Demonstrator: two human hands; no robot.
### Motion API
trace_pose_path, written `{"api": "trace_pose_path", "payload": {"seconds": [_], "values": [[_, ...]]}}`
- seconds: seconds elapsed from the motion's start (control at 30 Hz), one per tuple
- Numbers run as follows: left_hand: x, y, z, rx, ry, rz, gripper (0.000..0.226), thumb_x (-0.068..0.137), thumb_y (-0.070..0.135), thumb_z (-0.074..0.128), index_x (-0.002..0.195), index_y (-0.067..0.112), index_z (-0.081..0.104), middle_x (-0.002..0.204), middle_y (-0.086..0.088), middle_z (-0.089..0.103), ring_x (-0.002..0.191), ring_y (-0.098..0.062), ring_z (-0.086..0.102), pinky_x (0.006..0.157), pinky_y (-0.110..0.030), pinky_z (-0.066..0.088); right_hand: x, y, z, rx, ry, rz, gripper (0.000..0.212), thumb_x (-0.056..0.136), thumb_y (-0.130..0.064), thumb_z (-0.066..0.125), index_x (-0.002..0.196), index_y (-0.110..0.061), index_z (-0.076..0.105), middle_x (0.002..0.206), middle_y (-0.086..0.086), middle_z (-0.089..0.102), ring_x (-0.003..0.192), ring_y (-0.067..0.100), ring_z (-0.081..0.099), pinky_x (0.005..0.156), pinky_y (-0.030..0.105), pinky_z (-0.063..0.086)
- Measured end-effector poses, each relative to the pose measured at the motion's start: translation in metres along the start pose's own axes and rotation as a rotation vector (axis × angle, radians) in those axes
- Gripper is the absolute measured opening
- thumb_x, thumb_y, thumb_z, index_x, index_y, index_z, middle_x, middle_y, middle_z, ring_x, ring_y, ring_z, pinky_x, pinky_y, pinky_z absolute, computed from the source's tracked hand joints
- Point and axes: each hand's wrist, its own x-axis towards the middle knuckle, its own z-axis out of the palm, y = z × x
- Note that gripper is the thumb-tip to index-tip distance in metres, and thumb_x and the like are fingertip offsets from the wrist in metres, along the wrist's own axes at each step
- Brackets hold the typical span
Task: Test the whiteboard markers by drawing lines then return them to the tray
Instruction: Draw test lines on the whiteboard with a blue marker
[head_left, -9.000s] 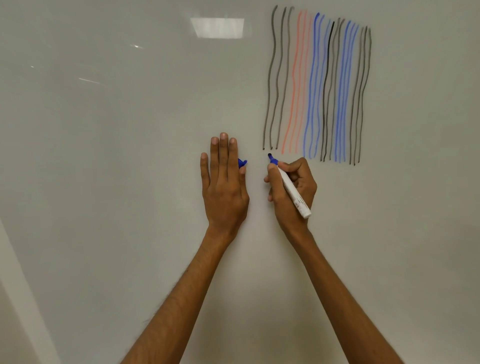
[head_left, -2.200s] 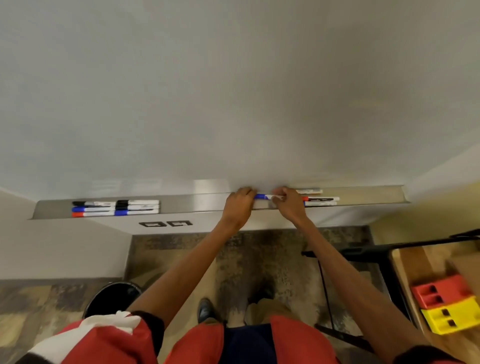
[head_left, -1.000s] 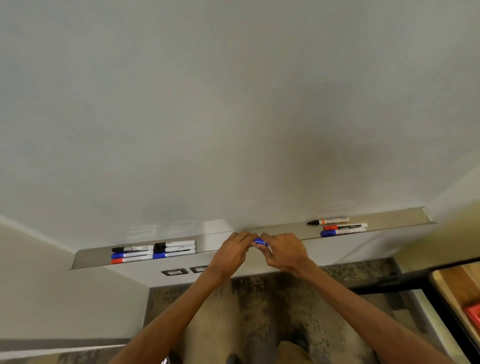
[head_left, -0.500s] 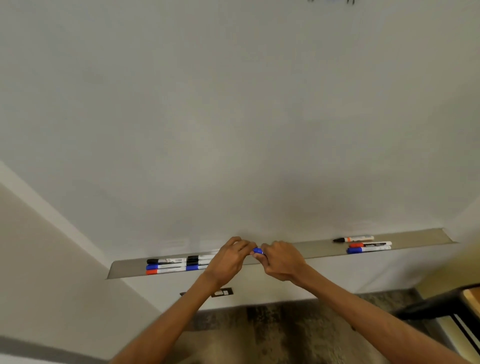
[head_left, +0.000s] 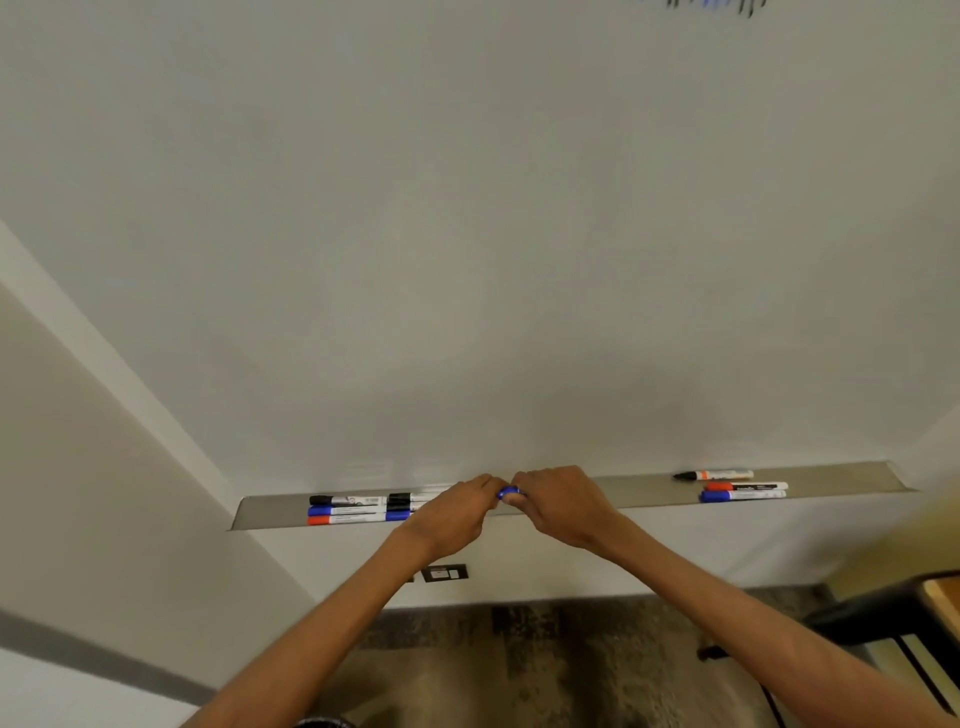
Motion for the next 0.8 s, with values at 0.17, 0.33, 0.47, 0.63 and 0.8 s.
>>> {"api": "trace_pose_path", "payload": {"seconds": [0.17, 0.33, 0.47, 0.63, 0.8], "values": [[-0.004, 0.003, 0.005, 0.058, -0.015, -0.021, 0.045, 0.098, 0.002, 0.048, 0.141, 0.013, 0.043, 0.135, -0.010, 0.055, 0.111, -0.023, 0.060, 0.097, -0.024, 0.043, -0.006, -0.013, 0.001, -0.010, -0.023, 0.067, 0.046, 0.106, -0.046, 0.032, 0.116, -0.010, 0.061, 0.092, 0.008, 0.072, 0.071, 0.024, 0.066, 0.061, 0.027, 0.034], [-0.009, 0.012, 0.004, 0.074, 0.024, -0.012, 0.044, 0.100, 0.002, 0.044, 0.143, 0.013, 0.044, 0.133, -0.010, 0.056, 0.106, -0.025, 0.061, 0.095, -0.029, 0.047, -0.013, -0.010, 0.004, 0.081, 0.028, 0.055, 0.074, 0.093, -0.060, 0.013, 0.107, -0.013, 0.068, 0.080, 0.004, 0.072, 0.060, 0.021, 0.064, 0.057, 0.023, 0.034], [-0.012, 0.018, 0.003, 0.144, 0.096, 0.024, 0.047, 0.100, 0.000, 0.038, 0.144, 0.017, 0.043, 0.135, -0.006, 0.055, 0.104, -0.026, 0.053, 0.091, -0.022, 0.032, -0.014, -0.008, 0.005, 0.093, 0.052, 0.069, 0.076, 0.093, -0.062, 0.013, 0.106, -0.012, 0.069, 0.076, 0.005, 0.071, 0.056, 0.020, 0.060, 0.056, 0.024, 0.037], [-0.014, 0.020, -0.005, 0.288, 0.193, 0.126, 0.043, 0.083, -0.006, 0.059, 0.120, 0.015, 0.063, 0.098, -0.004, 0.071, 0.072, -0.020, 0.061, 0.080, -0.037, 0.043, -0.013, -0.011, 0.001, 0.134, -0.001, 0.096, 0.078, 0.092, -0.064, 0.011, 0.105, -0.012, 0.068, 0.075, 0.006, 0.070, 0.055, 0.016, 0.051, 0.057, 0.026, 0.043], [-0.015, 0.023, -0.011, 0.345, 0.233, 0.170, 0.044, 0.073, -0.002, 0.075, 0.111, 0.018, 0.066, 0.091, 0.002, 0.071, 0.070, -0.014, 0.064, 0.076, -0.035, 0.047, -0.011, -0.011, -0.001, 0.134, -0.028, 0.109, 0.066, 0.096, -0.061, 0.019, 0.081, -0.012, 0.062, 0.063, 0.004, 0.060, 0.049, 0.015, 0.043, 0.049, 0.021, 0.029]]}}
